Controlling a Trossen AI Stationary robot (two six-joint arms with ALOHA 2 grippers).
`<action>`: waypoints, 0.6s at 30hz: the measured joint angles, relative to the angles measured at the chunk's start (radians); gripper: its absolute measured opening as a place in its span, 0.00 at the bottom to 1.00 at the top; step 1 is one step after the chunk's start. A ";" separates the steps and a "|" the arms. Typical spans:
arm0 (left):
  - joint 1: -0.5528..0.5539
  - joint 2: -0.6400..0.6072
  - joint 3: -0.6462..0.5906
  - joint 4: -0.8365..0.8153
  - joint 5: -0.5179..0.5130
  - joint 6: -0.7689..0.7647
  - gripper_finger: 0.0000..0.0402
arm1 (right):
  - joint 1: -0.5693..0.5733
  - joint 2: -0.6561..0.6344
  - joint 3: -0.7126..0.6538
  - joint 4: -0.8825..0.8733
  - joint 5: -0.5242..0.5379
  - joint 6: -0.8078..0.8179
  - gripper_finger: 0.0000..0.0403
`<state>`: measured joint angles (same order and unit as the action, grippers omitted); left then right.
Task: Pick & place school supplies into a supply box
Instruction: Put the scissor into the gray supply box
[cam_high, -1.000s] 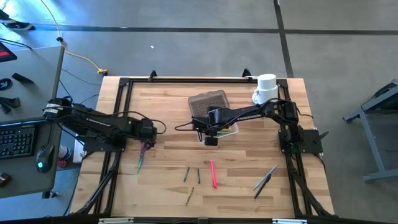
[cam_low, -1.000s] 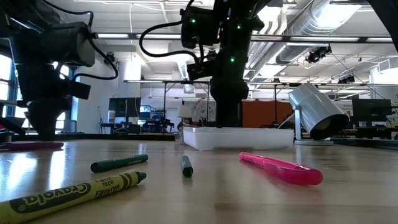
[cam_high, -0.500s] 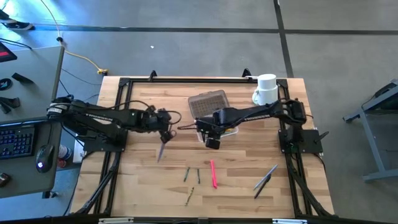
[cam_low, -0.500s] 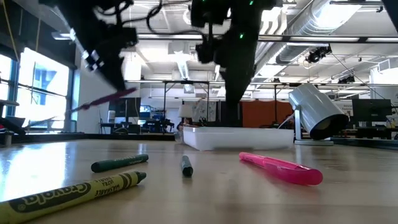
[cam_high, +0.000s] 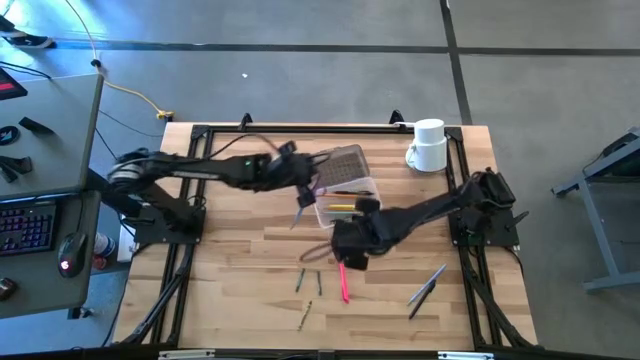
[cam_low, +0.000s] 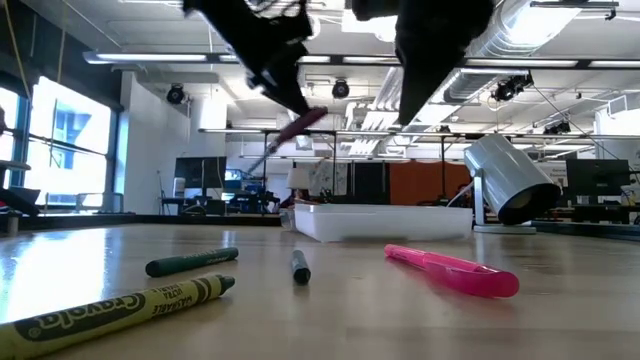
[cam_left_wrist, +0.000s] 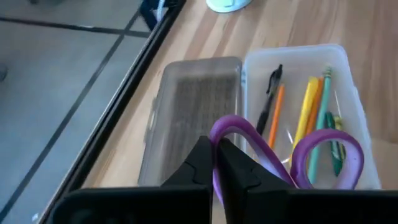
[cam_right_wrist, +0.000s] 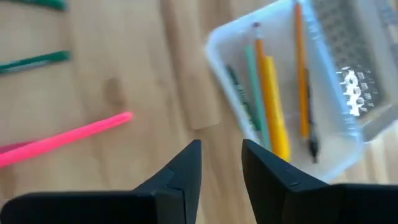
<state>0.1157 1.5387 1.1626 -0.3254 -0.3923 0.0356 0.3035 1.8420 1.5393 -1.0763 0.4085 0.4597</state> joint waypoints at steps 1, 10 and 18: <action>0.012 0.033 0.026 0.008 0.016 0.024 0.09 | 0.019 0.000 -0.002 -0.001 0.003 0.011 0.25; 0.048 0.258 0.290 0.038 0.102 0.179 0.08 | 0.129 0.001 -0.004 -0.010 0.058 0.063 0.25; 0.049 0.376 0.402 0.030 0.152 0.228 0.11 | 0.189 0.002 -0.004 -0.054 0.060 0.202 0.24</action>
<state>0.1646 1.9143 1.5650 -0.2952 -0.2408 0.2632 0.4928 1.8435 1.5350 -1.1308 0.4687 0.6618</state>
